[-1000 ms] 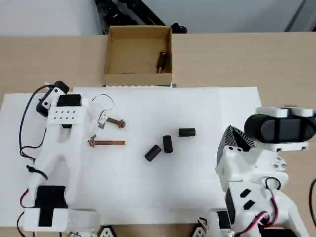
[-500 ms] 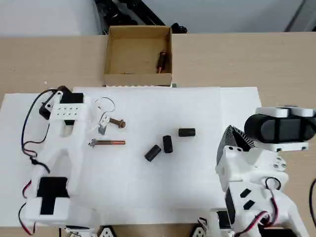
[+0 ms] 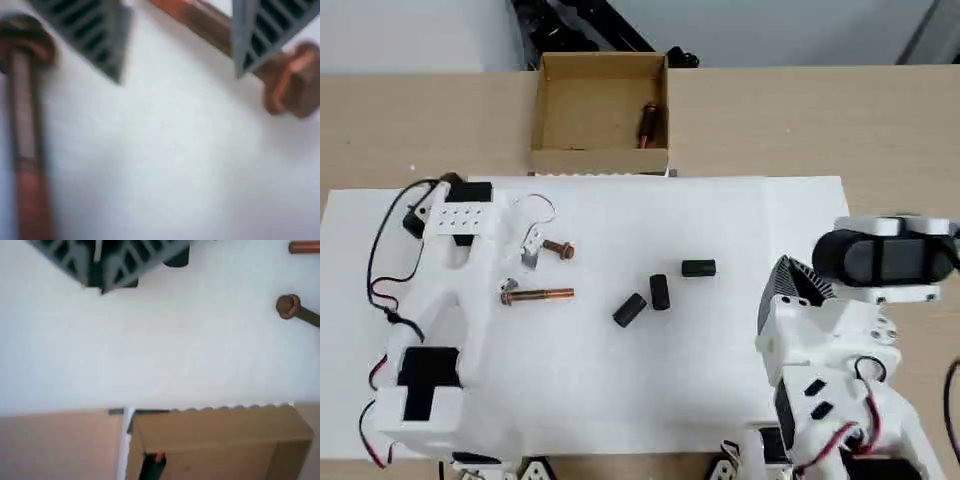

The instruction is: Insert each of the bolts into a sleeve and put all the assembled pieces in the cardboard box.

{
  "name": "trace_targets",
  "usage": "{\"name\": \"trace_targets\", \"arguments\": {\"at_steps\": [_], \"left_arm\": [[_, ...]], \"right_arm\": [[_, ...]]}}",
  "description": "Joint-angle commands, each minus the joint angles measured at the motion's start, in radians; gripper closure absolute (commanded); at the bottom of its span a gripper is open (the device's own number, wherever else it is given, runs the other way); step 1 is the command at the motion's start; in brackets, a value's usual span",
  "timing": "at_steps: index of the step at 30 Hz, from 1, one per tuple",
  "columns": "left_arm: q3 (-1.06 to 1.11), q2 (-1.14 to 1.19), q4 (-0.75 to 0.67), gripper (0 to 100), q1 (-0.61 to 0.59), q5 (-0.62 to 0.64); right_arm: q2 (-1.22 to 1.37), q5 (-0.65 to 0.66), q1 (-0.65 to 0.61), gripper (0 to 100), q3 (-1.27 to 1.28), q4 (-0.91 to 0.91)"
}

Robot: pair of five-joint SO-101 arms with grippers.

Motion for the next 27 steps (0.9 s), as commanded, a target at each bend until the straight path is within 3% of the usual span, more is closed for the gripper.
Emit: {"name": "trace_targets", "arguments": {"at_steps": [1,6,17,27], "left_arm": [[-0.133,-0.114,0.14,74,0.009,0.006],[-0.18,-0.133,0.307,71,0.003,0.008],[-0.2,0.081,0.252,70,-0.009,0.117],[-0.24,0.281,0.27,70,-0.012,0.121]], "right_arm": [[-0.002,-0.011,0.008,99.4,0.0,-0.012],[-0.002,-0.011,0.007,99.4,0.0,-0.018],[-0.002,-0.011,0.007,99.4,0.015,-0.01],[-0.002,-0.011,0.007,99.4,0.048,-0.012]]}}
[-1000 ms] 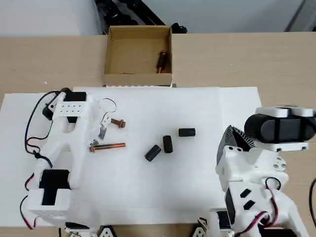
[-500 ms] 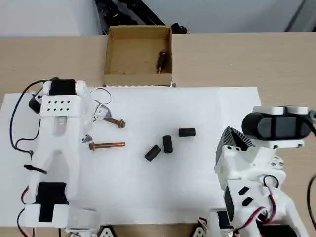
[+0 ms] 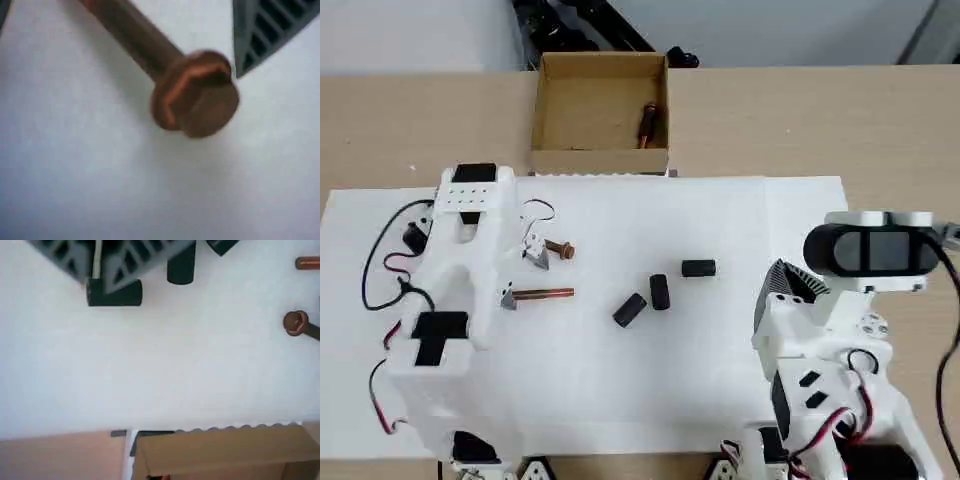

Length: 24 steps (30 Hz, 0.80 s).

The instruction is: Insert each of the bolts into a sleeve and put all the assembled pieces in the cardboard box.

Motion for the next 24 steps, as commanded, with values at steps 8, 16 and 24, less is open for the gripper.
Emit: {"name": "trace_targets", "arguments": {"at_steps": [8,16,24], "left_arm": [[-0.045,0.037,0.009,71,0.008,0.0],[-0.039,0.144,-0.011,77,0.006,-0.086],[-0.042,0.252,-0.055,99,-0.04,-0.14]], "right_arm": [[-0.002,-0.011,0.008,99.4,0.003,-0.012],[-0.002,-0.011,0.01,99.4,0.003,-0.012],[-0.002,-0.011,0.012,99.4,0.003,-0.012]]}}
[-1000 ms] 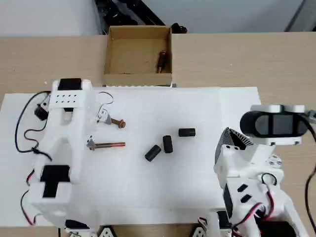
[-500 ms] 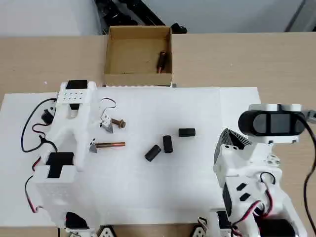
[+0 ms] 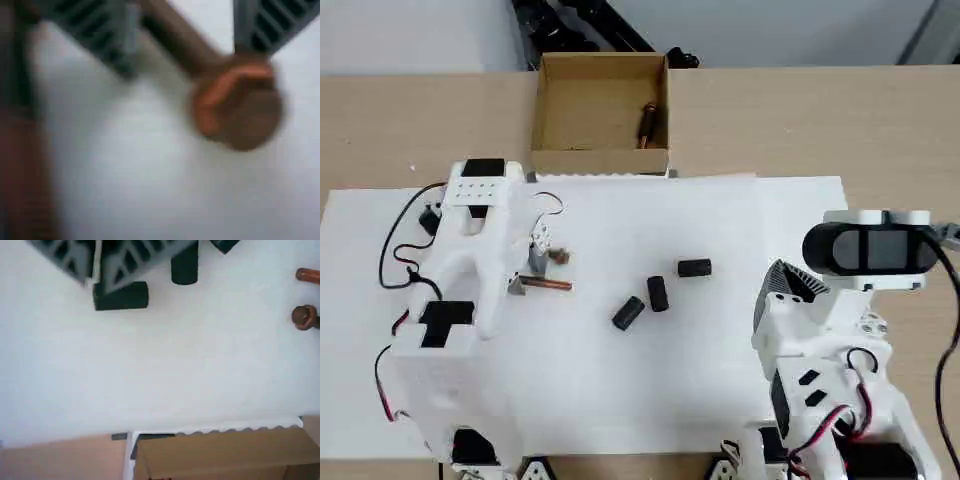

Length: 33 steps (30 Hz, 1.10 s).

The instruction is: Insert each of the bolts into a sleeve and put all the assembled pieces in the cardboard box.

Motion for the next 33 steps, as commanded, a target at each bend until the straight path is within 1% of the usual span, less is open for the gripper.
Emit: {"name": "trace_targets", "arguments": {"at_steps": [1,4,8,12,17,19,21,23,26,28,33], "left_arm": [[0.03,0.11,0.009,99,-0.052,-0.021],[0.028,0.11,0.011,99,-0.048,-0.026],[0.025,0.072,0.011,99,-0.034,-0.064],[0.025,-0.06,0.008,99,-0.011,-0.124],[0.015,-0.281,0.006,99,0.012,-0.261],[-0.001,-0.361,0.008,99,0.025,-0.341],[-0.015,-0.433,0.006,99,0.029,-0.457],[-0.022,-0.486,0.006,99,0.026,-0.592],[-0.024,-0.555,0.014,99,0.029,-0.847],[-0.028,-0.595,0.031,99,0.029,-0.974],[-0.028,-0.73,0.032,99,0.029,-1.135]], "right_arm": [[-0.002,-0.011,0.012,99.4,-0.002,-0.012],[-0.002,-0.011,0.012,99.4,-0.002,-0.012],[-0.002,-0.011,0.012,99.4,-0.002,-0.015],[-0.002,-0.011,0.012,99.4,-0.002,-0.019],[-0.002,-0.011,0.01,99.4,-0.002,-0.019],[-0.002,-0.011,0.01,99.4,-0.002,-0.019],[-0.002,-0.011,0.012,99.4,0.0,-0.019],[-0.002,-0.011,0.012,99.4,0.0,-0.019],[-0.002,-0.011,0.01,99.4,0.0,-0.019],[-0.002,-0.012,0.008,99.4,0.0,-0.019],[0.007,-0.011,0.007,99.4,0.0,-0.018]]}}
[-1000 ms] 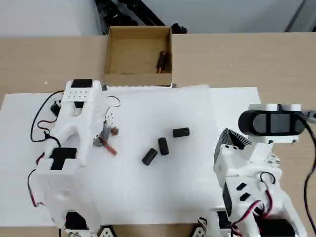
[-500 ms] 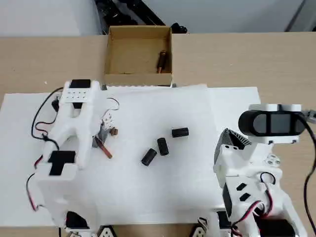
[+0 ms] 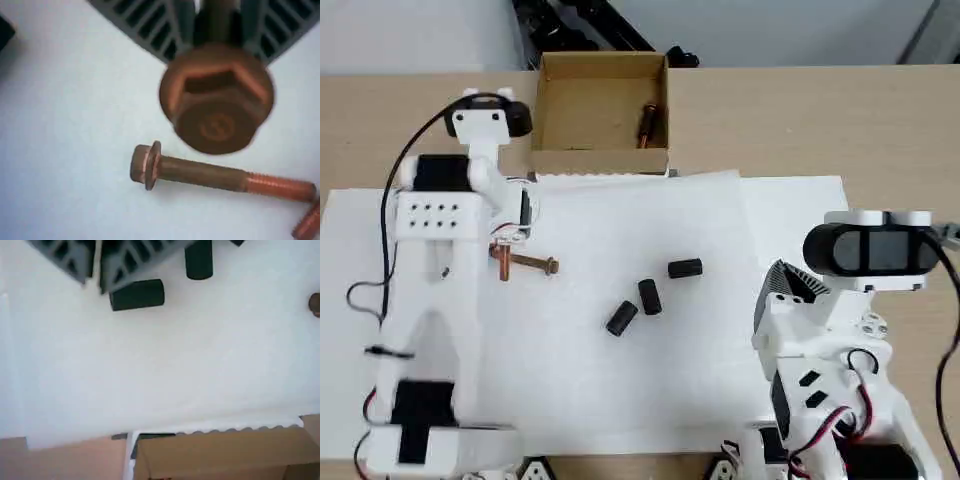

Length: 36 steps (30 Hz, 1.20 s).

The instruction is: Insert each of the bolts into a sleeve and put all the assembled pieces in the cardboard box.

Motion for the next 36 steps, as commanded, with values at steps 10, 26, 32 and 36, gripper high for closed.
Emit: {"name": "trace_targets", "arguments": {"at_steps": [10,26,32,36], "left_arm": [[-0.048,-0.522,-0.121,99,0.0,-0.037],[0.022,-0.778,-0.077,99,-0.003,-0.021],[0.035,-0.793,-0.075,99,-0.003,-0.015],[0.036,-0.793,-0.064,99,-0.005,-0.017]], "right_arm": [[0.185,-0.012,-0.035,99.4,-0.02,-0.019],[0.799,-0.189,-0.305,99.0,-0.259,-0.019],[1.041,-0.327,-0.323,98.9,-0.393,0.013],[1.171,-0.29,-0.407,98.9,-0.483,0.11]]}}
